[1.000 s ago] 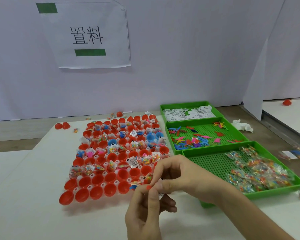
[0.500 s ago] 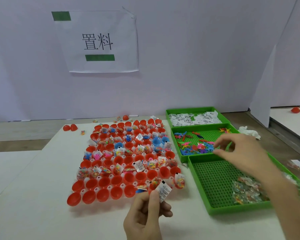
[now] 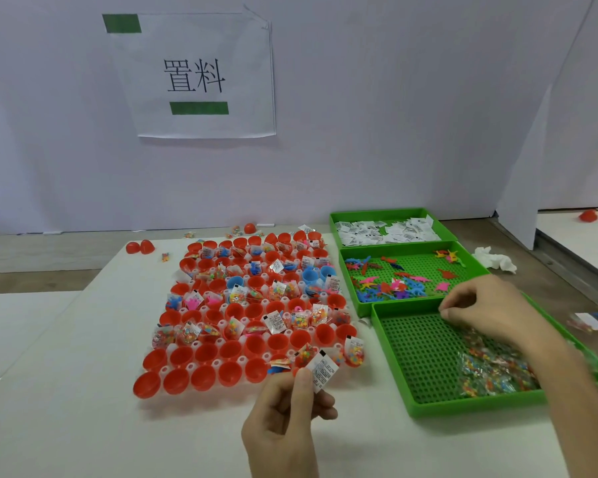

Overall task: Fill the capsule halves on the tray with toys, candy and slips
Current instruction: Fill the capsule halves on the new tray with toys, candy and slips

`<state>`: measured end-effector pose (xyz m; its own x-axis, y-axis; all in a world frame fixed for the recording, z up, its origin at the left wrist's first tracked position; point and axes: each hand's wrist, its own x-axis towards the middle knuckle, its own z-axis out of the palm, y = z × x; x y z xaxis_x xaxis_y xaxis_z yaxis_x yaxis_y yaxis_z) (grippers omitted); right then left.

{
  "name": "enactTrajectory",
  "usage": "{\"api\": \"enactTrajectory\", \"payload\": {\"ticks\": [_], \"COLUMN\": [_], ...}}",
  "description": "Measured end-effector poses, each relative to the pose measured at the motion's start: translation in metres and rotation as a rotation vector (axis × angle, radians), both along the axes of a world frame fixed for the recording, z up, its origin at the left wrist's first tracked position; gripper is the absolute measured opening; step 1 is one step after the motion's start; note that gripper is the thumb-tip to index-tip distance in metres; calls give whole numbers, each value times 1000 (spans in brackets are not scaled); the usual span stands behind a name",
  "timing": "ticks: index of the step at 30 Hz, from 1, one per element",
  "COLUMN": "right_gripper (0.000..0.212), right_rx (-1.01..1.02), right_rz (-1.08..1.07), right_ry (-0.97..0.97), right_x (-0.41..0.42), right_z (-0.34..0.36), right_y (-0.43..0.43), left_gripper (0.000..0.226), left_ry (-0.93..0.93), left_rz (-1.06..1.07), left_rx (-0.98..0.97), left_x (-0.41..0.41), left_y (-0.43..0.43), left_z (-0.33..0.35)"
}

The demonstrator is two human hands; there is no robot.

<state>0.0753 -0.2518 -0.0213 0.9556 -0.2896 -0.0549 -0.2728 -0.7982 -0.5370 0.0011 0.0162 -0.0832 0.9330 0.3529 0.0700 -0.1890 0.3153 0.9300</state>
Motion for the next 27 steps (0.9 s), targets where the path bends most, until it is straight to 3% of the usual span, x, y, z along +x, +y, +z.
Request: {"api": "enactTrajectory", "payload": {"ticks": [8, 11, 17, 21, 27], "right_gripper": [12, 14, 9, 11, 9], "right_rx": [274, 561, 885, 944, 886], "right_rz": [151, 310, 731, 852, 816], "right_ry": [-173, -179, -43, 19, -2], "right_x": [-6, -11, -22, -26, -26], "right_z": [11, 17, 15, 8, 4], "right_y": [15, 32, 86, 111, 120], "left_gripper": [19, 18, 16, 14, 18], "left_ry": [-6, -2, 5, -17, -25], "left_rz": [-17, -22, -26, -26, -29], "left_rx": [-10, -1, 90, 171, 197], "left_x": [-1, 0, -1, -3, -2], "left_y": [0, -2, -3, -2, -1], "left_z": [1, 0, 0, 0, -1]}}
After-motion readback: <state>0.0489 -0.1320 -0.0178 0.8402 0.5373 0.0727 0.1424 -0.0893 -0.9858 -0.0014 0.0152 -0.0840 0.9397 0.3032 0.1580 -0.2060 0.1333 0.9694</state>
